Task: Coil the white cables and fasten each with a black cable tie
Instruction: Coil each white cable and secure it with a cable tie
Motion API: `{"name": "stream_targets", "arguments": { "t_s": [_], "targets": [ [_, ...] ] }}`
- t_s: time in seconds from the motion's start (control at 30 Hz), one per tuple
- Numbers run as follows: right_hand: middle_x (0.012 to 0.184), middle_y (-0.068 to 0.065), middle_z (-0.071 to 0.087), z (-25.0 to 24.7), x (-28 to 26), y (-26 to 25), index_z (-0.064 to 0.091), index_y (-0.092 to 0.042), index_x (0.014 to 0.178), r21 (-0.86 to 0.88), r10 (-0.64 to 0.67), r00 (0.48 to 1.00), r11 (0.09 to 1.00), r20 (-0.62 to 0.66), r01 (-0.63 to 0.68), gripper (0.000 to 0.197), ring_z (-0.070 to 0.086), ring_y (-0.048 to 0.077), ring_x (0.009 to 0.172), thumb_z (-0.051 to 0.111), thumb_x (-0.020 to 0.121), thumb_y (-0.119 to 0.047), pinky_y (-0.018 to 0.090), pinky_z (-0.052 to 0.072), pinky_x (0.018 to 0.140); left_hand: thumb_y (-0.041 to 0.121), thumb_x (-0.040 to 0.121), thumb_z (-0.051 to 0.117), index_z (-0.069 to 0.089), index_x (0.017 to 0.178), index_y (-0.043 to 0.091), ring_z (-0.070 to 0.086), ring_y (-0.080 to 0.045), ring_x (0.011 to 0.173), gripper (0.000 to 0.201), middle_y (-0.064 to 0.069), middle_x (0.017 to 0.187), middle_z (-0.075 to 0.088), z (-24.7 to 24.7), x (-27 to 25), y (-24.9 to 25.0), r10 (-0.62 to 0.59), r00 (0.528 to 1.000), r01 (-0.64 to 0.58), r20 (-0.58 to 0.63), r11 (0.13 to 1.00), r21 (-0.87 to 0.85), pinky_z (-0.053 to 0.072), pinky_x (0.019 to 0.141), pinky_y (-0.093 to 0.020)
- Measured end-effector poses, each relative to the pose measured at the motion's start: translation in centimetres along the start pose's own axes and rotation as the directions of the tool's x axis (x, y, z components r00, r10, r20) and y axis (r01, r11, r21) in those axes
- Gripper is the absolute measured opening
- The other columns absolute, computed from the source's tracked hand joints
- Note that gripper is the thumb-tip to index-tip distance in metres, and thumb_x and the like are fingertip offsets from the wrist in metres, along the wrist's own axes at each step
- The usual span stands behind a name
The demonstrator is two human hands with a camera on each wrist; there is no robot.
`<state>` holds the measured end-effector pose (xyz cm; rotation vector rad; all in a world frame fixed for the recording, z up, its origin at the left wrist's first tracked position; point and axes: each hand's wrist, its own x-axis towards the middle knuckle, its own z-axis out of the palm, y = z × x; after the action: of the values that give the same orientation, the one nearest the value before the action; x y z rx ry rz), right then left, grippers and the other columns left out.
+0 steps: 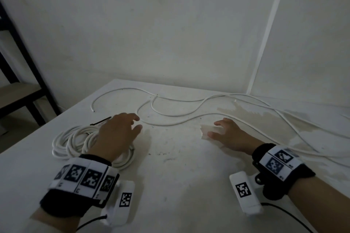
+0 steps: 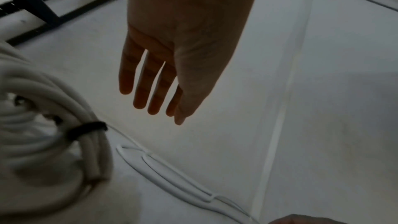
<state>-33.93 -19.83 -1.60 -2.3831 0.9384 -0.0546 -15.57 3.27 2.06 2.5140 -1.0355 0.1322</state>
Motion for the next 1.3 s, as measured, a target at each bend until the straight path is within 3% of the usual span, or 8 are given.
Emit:
{"name": "stream_targets", "arguments": {
  "t_s": [0.23,0.47,0.7,0.93,1.07,1.13,1.23,1.3],
  "targets": [
    [0.152,0.009,0.016,-1.5,1.2,2.8,0.032,-0.015,0.139,-0.15,0.041,0.999,0.988,-0.013,-0.043,0.065,0.011,0.025,0.141,0.051,0.087,-0.05,0.044,0.017,0.114,0.037,0.094,0.047,0.055,0.123,0.023,0.053,-0.015,0.112,0.033,0.002,0.121,0.058,3.0,2.6,4.6,0.084,0.984,-0.099,0.16,0.991,0.092,0.04,0.087,-0.027],
    [0.153,0.012,0.013,-4.0,2.7,4.9,0.03,-0.016,0.141,-0.197,0.102,0.994,0.975,-0.03,-0.106,0.065,0.01,0.028,0.142,0.05,0.088,-0.049,0.045,0.017,0.114,0.028,0.096,0.042,0.054,0.125,0.018,0.052,-0.023,0.116,0.033,-0.007,0.126,0.055,6.6,6.8,7.1,0.075,0.961,-0.094,0.267,0.994,0.057,0.041,0.093,-0.034],
    [0.153,0.008,0.013,-4.7,5.0,4.9,0.028,-0.018,0.142,-0.302,0.114,0.993,0.947,0.004,-0.108,0.062,0.009,0.028,0.141,0.046,0.09,-0.049,0.045,0.017,0.114,0.01,0.096,0.028,0.038,0.137,0.017,0.039,-0.027,0.127,0.043,-0.01,0.138,0.039,9.2,10.6,7.5,-0.085,0.884,-0.027,0.46,0.973,0.23,0.035,0.105,-0.041],
    [0.155,0.006,0.008,-4.1,6.3,3.3,0.023,-0.021,0.144,-0.292,0.006,1.0,0.956,0.023,0.001,0.062,0.006,0.027,0.142,0.046,0.091,-0.046,0.043,0.014,0.114,0.013,0.096,0.03,0.045,0.119,0.022,0.043,-0.023,0.117,0.029,-0.004,0.126,0.048,9.3,10.9,8.0,-0.069,0.924,-0.075,0.376,0.932,0.355,0.028,0.103,-0.041],
    [0.157,-0.002,-0.005,-4.0,6.3,1.7,0.005,-0.031,0.147,-0.239,-0.173,0.985,0.957,-0.015,0.164,0.065,0.0,0.029,0.143,0.044,0.095,-0.037,0.044,0.01,0.114,0.009,0.095,0.033,0.043,0.113,0.018,0.053,-0.024,0.106,0.023,-0.003,0.114,0.059,8.0,10.0,9.7,0.135,0.95,-0.199,0.28,0.956,0.216,0.024,0.106,-0.048],
    [0.157,-0.006,-0.006,-4.0,6.1,0.6,0.002,-0.033,0.146,-0.232,-0.261,0.964,0.942,-0.043,0.244,0.065,-0.001,0.028,0.144,0.043,0.096,-0.034,0.043,0.008,0.114,0.007,0.093,0.036,0.044,0.113,0.017,0.056,-0.024,0.101,0.024,-0.002,0.111,0.061,7.3,9.1,11.1,0.259,0.945,-0.291,0.202,0.944,0.152,0.031,0.1,-0.044],
    [0.153,-0.003,0.023,-4.0,5.9,-0.2,0.029,-0.023,0.141,-0.244,-0.306,0.949,0.929,-0.076,0.28,0.047,0.007,0.023,0.143,0.041,0.097,-0.032,0.041,0.01,0.114,0.01,0.096,0.035,0.046,0.108,0.016,0.056,-0.026,0.09,0.018,-0.003,0.102,0.062,5.9,7.8,12.8,0.378,0.925,-0.379,0.048,0.925,0.018,0.037,0.079,-0.036],
    [0.124,0.003,0.052,-4.5,5.5,-0.3,0.051,-0.019,0.114,-0.252,-0.312,0.942,0.928,-0.125,0.274,0.023,0.035,0.023,0.128,0.039,0.098,-0.029,0.04,0.019,0.107,0.013,0.098,0.034,0.048,0.104,0.014,0.054,-0.025,0.084,0.015,-0.004,0.097,0.062,4.7,7.2,13.3,0.426,0.904,-0.426,-0.035,0.905,0.004,0.033,0.07,-0.032]
  ]
}}
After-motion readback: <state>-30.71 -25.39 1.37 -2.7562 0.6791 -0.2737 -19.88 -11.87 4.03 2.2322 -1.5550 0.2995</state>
